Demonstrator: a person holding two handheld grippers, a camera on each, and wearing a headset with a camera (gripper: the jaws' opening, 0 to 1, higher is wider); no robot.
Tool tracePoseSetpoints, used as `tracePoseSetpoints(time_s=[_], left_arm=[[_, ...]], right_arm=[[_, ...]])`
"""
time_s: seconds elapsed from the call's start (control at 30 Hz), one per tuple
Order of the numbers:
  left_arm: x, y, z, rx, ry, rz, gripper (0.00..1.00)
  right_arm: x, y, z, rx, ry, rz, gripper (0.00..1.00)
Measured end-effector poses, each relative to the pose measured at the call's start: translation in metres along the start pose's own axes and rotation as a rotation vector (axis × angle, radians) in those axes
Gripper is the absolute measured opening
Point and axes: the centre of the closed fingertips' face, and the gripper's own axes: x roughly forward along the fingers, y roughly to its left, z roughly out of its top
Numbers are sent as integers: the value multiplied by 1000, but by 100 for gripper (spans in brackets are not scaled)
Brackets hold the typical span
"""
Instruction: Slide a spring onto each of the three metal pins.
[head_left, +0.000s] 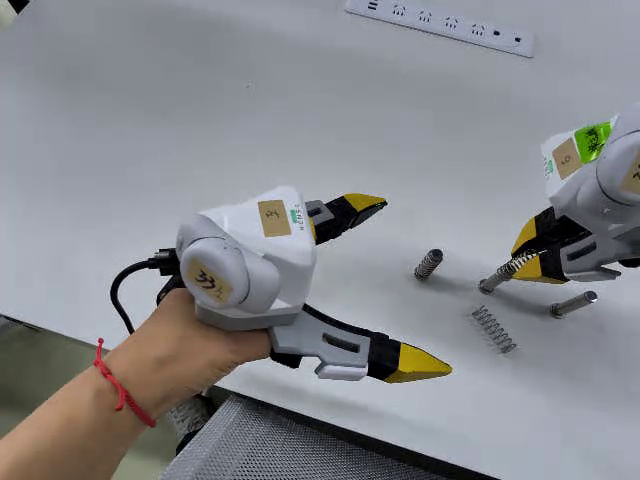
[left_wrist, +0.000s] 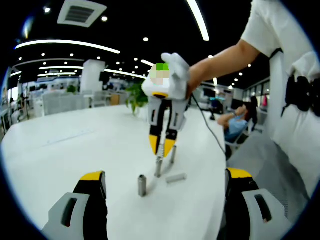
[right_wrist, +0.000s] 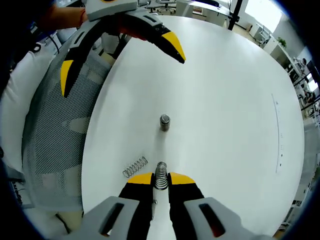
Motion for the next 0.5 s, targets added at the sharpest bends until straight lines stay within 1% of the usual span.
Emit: tracePoseSetpoints(time_s=[0.5], left_arm=[[-1, -2, -3, -8, 1, -4, 99]], right_arm=[[17, 5, 1, 3, 0, -14, 12]])
